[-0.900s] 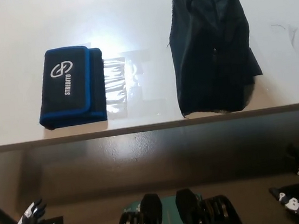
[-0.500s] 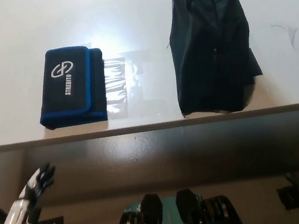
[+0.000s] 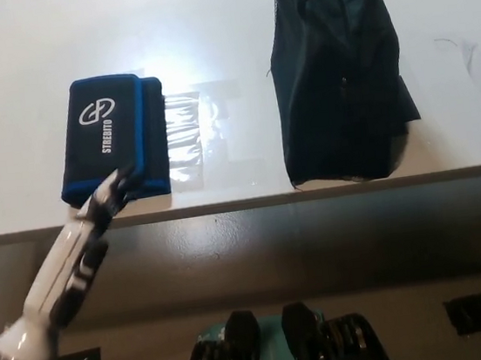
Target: Use both hands to pick up the lunch bag on the right hand side and smoothly move it near the note book on the left hand side
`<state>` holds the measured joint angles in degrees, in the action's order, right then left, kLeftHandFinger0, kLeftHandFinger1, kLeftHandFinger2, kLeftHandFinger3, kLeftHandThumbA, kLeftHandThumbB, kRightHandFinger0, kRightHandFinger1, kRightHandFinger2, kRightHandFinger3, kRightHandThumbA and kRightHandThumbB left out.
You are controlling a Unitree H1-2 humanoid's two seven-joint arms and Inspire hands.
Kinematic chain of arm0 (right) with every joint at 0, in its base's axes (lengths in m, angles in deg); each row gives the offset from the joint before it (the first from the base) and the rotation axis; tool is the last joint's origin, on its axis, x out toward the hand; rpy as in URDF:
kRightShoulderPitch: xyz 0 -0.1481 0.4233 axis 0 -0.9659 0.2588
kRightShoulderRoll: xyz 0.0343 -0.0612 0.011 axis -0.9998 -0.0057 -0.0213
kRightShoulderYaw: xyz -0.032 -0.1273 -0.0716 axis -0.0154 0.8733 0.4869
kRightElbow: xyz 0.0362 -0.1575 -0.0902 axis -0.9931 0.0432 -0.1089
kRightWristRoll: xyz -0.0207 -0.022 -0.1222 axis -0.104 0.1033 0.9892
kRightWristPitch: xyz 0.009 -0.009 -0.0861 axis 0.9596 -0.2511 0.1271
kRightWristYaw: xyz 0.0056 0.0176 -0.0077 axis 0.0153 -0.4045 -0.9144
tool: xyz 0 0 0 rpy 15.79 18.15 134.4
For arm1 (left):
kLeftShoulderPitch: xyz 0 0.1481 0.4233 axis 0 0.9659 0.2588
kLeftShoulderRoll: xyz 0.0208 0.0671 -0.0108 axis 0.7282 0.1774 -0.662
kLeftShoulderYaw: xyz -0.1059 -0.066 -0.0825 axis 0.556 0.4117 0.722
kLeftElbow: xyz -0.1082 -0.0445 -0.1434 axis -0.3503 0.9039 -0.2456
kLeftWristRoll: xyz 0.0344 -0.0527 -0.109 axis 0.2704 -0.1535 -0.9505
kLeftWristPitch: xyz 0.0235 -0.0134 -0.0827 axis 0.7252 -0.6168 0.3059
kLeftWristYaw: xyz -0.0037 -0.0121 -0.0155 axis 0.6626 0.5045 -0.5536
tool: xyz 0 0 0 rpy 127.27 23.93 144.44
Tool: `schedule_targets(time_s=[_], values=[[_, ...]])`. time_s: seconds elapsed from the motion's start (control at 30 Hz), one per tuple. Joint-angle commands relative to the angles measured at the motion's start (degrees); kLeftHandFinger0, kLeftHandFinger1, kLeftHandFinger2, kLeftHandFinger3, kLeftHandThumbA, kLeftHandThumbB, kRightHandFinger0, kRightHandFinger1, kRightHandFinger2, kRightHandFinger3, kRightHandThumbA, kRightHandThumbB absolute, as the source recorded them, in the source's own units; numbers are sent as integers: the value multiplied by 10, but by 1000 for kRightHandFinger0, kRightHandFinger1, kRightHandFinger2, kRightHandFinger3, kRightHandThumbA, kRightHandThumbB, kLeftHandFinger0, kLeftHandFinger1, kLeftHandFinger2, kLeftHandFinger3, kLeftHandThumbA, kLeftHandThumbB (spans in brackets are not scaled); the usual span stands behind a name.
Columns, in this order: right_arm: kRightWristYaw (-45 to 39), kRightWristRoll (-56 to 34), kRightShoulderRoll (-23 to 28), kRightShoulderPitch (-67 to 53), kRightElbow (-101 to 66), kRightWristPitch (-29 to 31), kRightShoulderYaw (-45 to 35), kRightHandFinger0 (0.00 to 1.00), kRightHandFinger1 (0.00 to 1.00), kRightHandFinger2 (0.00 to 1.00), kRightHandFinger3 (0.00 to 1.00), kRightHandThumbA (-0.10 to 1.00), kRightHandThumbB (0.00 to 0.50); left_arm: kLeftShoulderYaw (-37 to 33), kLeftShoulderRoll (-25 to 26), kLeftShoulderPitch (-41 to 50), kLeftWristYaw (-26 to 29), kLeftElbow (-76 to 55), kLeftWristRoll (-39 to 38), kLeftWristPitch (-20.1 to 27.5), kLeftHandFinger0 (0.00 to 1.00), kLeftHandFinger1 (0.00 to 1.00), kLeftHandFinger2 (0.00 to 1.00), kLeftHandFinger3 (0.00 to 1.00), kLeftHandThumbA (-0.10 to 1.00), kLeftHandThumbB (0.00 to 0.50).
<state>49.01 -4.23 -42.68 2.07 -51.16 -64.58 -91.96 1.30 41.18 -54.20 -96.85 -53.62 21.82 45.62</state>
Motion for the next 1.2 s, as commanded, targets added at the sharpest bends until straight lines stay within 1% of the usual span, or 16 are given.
schedule_targets(time_s=[0.0, 0.07, 0.17, 0.23, 0.27, 0.33, 0.43, 0.5, 0.57, 0.63, 0.7, 0.8, 1.0, 1.07, 1.1, 1.17], values=[[-14, -74, 14, 46, 21, -39, -18, 1000, 1000, 1000, 1000, 1000, 467, -11, 1, -57, -22, 2, -29, -79, 1000, 1000, 1000, 1000, 1000, 492], [-21, -92, 14, 58, 34, -44, -20, 1000, 1000, 1000, 1000, 1000, 460, -15, -2, -75, -25, 9, -28, -97, 1000, 1000, 1000, 1000, 1000, 487], [-21, -109, 7, 81, 62, -59, -23, 1000, 1000, 1000, 1000, 1000, 457, -24, -17, -115, -25, 39, -24, -117, 1000, 1000, 1000, 1000, 1000, 454], [-21, -110, 6, 89, 71, -62, -24, 1000, 1000, 1000, 1000, 1000, 453, -25, -24, -126, -25, 53, -27, -118, 1000, 1000, 1000, 1000, 1000, 450], [-20, -112, 5, 96, 78, -66, -25, 1000, 1000, 1000, 1000, 1000, 453, -26, -29, -137, -25, 63, -28, -128, 1000, 1000, 1000, 1000, 1000, 461], [-25, -120, 3, 113, 101, -65, -26, 1000, 1000, 1000, 1000, 1000, 426, -33, -39, -166, -23, 89, -18, -141, 1000, 1000, 1000, 1000, 1000, 451], [-33, -132, -1, 130, 122, -65, -26, 1000, 1000, 1000, 1000, 1000, 410, -38, -44, -193, -23, 117, -7, -147, 1000, 1000, 1000, 1000, 1000, 445], [-37, -142, -5, 147, 142, -73, -26, 1000, 1000, 1000, 1000, 1000, 411, -41, -50, -219, -20, 140, -2, -160, 1000, 1000, 1000, 1000, 1000, 445], [-42, -148, -8, 162, 160, -74, -26, 1000, 1000, 1000, 1000, 1000, 410, -41, -54, -237, -25, 160, -5, -162, 1000, 1000, 1000, 1000, 1000, 428], [-42, -148, -12, 179, 179, -78, -26, 1000, 1000, 1000, 1000, 1000, 396, -40, -59, -262, -29, 191, -10, -161, 1000, 1000, 1000, 1000, 1000, 390], [-43, -149, -14, 197, 199, -81, -25, 1000, 1000, 1000, 1000, 1000, 395, -37, -66, -289, -30, 236, -13, -156, 1000, 1000, 1000, 1000, 1000, 375], [-45, -144, -19, 218, 229, -79, -25, 1000, 1000, 1000, 1000, 1000, 392, -30, -80, -322, -30, 288, -23, -173, 1000, 1000, 1000, 1000, 1000, 391], [-57, -141, -29, 259, 290, -70, -24, 1000, 1000, 1000, 1000, 1000, 392, -19, -101, -387, -33, 392, -30, -173, 1000, 1000, 1000, 1000, 1000, 396], [-64, -142, -34, 273, 310, -65, -24, 1000, 1000, 1000, 1000, 1000, 424, -18, -108, -411, -34, 432, -27, -169, 1000, 1000, 1000, 1000, 1000, 424], [-64, -142, -37, 279, 314, -67, -24, 1000, 1000, 1000, 1000, 1000, 435, -18, -111, -424, -34, 452, -24, -164, 1000, 1000, 1000, 1000, 1000, 424], [-65, -144, -42, 288, 322, -69, -25, 1000, 1000, 1000, 1000, 1000, 434, -19, -120, -445, -32, 487, -19, -150, 1000, 1000, 1000, 1000, 1000, 416]])
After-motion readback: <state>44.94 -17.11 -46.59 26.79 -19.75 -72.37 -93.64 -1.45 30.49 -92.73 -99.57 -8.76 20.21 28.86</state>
